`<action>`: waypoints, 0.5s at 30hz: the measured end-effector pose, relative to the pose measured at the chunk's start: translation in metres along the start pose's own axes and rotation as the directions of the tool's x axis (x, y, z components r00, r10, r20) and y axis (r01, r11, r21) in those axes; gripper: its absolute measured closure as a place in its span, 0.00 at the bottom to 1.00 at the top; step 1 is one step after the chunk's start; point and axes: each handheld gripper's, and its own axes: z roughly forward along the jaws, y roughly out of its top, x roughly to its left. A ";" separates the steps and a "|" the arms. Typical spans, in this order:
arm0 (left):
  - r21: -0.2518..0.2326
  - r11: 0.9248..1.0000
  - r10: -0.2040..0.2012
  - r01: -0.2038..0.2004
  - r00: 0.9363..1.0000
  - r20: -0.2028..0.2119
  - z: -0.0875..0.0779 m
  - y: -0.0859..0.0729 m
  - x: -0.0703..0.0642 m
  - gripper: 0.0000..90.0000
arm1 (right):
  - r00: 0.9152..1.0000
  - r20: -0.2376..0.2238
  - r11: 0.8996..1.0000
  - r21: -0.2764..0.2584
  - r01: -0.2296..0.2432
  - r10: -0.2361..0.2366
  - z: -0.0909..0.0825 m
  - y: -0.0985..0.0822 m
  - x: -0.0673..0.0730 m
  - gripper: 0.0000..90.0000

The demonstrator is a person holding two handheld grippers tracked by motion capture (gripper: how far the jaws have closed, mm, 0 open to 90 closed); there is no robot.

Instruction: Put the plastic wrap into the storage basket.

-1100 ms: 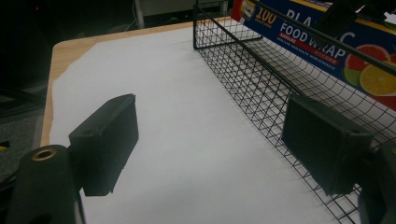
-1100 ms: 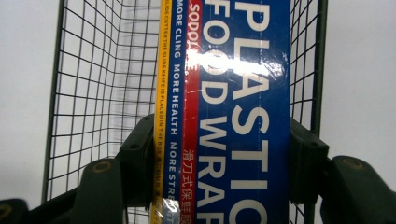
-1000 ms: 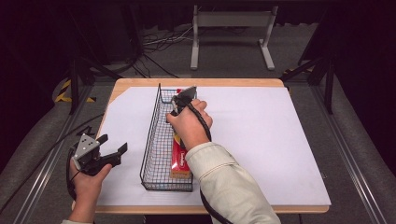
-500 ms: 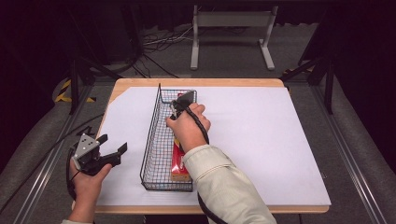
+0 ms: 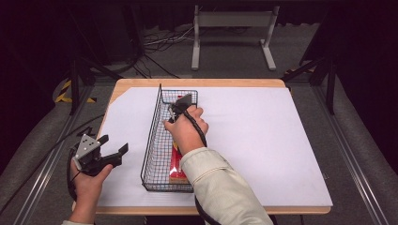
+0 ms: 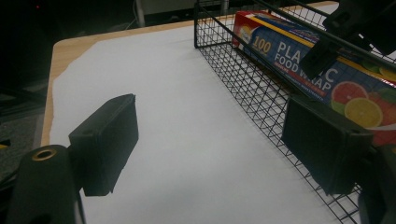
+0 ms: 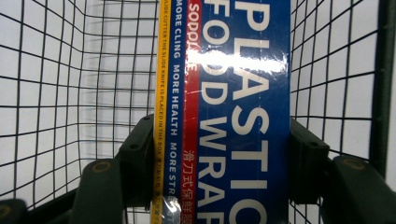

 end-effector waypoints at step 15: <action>0.000 1.000 -0.003 0.003 1.000 -0.001 0.000 0.000 0.001 0.21 | 1.000 -0.009 1.000 -0.011 0.026 -0.026 -0.003 -0.001 0.004 0.35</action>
